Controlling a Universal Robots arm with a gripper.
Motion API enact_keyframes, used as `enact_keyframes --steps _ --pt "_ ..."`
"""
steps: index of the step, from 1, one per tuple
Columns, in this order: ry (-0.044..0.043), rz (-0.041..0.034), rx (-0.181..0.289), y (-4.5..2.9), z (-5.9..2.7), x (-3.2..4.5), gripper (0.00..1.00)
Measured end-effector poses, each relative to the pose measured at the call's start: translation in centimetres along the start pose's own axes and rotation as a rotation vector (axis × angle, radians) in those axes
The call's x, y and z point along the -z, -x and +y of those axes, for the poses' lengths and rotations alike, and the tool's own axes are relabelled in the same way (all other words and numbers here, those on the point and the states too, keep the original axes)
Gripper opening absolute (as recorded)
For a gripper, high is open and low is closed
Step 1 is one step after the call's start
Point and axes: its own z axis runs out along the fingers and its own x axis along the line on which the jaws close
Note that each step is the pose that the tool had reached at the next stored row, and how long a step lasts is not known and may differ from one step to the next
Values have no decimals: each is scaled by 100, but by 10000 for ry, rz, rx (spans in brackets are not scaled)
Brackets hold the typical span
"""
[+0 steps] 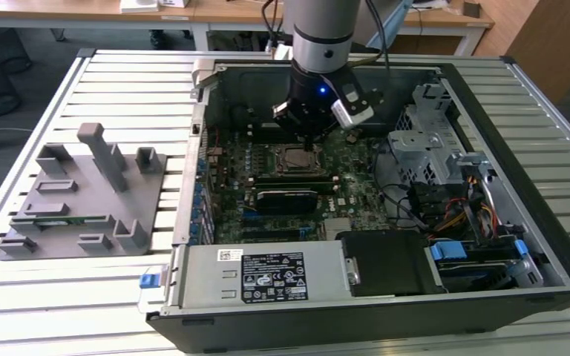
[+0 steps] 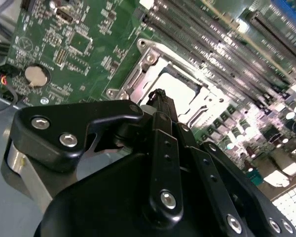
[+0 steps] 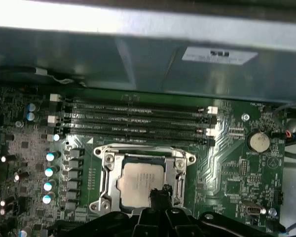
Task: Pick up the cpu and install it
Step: 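Install the second cpu locking lever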
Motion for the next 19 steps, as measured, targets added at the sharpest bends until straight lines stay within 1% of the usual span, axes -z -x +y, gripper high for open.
enact_keyframes --steps 2,4,6,8,11,13,19 --pt "-1 15 0 -1 -10 11 11" --pt "2 25 -2 0 -11 38 11" --pt "5 77 -1 0 -17 66 11" --pt "13 135 -4 -1 -34 72 11" --pt "24 139 -3 -3 -71 71 11" --pt "23 141 -4 -7 -121 71 11" --pt "35 138 -3 -19 -321 75 11"
